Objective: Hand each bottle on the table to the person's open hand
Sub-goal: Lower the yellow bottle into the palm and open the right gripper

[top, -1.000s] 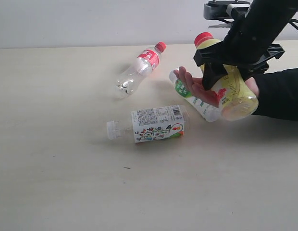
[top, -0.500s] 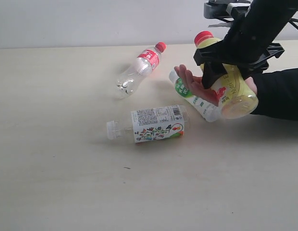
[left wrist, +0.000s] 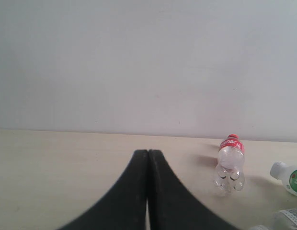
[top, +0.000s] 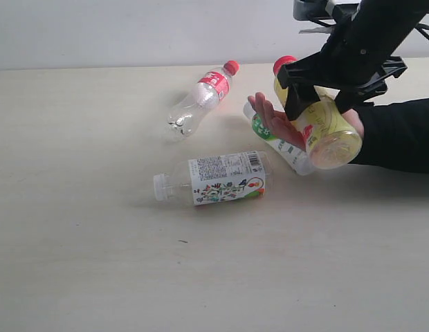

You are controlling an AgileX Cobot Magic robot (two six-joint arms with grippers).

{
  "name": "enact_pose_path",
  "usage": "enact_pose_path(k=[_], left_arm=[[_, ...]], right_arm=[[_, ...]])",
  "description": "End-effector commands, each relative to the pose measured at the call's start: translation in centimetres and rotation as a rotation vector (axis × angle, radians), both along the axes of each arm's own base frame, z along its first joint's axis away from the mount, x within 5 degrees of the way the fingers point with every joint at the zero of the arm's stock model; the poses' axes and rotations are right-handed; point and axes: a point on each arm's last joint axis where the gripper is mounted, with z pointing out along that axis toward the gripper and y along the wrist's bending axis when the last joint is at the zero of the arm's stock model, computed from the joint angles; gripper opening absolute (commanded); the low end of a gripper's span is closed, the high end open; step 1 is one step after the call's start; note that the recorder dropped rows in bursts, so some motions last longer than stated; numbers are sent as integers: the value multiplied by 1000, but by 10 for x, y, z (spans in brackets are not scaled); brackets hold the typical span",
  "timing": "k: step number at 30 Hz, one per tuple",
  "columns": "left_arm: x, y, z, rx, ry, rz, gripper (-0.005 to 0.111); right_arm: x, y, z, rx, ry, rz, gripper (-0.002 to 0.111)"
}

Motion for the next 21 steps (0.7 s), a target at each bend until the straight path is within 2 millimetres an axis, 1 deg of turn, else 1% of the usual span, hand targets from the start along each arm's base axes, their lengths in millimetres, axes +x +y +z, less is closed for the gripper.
enact_pose_path(k=[1, 4, 8, 10, 14, 17, 21], left_arm=[[0, 0, 0, 5, -7, 2, 0], [0, 0, 0, 5, -7, 2, 0], [0, 0, 0, 5, -7, 2, 0], [0, 0, 0, 5, -7, 2, 0], [0, 0, 0, 5, -7, 2, 0], [0, 0, 0, 5, -7, 2, 0], [0, 0, 0, 5, -7, 2, 0]], right_arm=[[3, -1, 4, -1, -34, 6, 75], [4, 0, 12, 0, -34, 10, 75], [4, 0, 30, 15, -63, 14, 75], [1, 0, 41, 26, -75, 15, 75], [-13, -4, 65, 25, -93, 42, 73], [-25, -10, 85, 16, -152, 49, 61], [-55, -18, 106, 34, -250, 84, 39]])
